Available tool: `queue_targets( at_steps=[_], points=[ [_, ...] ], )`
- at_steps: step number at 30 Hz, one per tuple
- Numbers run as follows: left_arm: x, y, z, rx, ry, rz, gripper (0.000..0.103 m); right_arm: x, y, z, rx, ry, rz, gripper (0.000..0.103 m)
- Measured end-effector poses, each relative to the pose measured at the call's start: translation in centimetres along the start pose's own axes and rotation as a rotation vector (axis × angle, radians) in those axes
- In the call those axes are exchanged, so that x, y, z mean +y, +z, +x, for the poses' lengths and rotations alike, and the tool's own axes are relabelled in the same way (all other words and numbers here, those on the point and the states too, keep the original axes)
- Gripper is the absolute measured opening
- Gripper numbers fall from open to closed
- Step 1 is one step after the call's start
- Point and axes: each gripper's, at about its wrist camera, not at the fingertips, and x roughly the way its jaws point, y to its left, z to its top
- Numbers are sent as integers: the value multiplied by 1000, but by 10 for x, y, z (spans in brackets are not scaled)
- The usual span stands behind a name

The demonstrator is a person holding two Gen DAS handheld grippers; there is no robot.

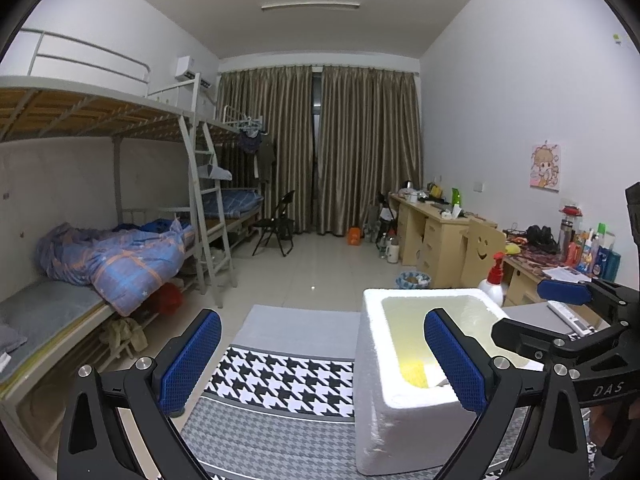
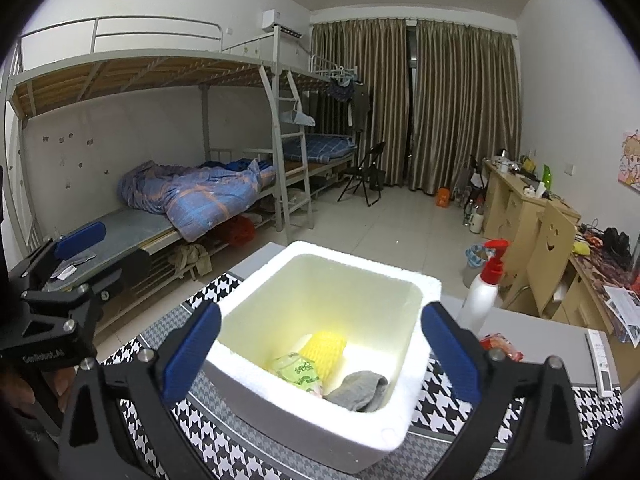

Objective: Organize soft objects
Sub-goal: 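Withdraw both tools back from the foam box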

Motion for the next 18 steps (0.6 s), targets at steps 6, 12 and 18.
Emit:
queue_targets(
  at_steps=[6, 12, 18],
  points=[
    [-8, 3, -8, -10, -4, 10, 102, 2, -1, -10, -12, -3, -14, 102],
    [-14, 4, -16, -17, -7, 23, 102, 2, -4, -18, -22, -15, -29, 102],
    [-17, 2, -21, -13, -24, 25, 102, -4, -6, -26, -31, -22, -15, 102]
  ],
)
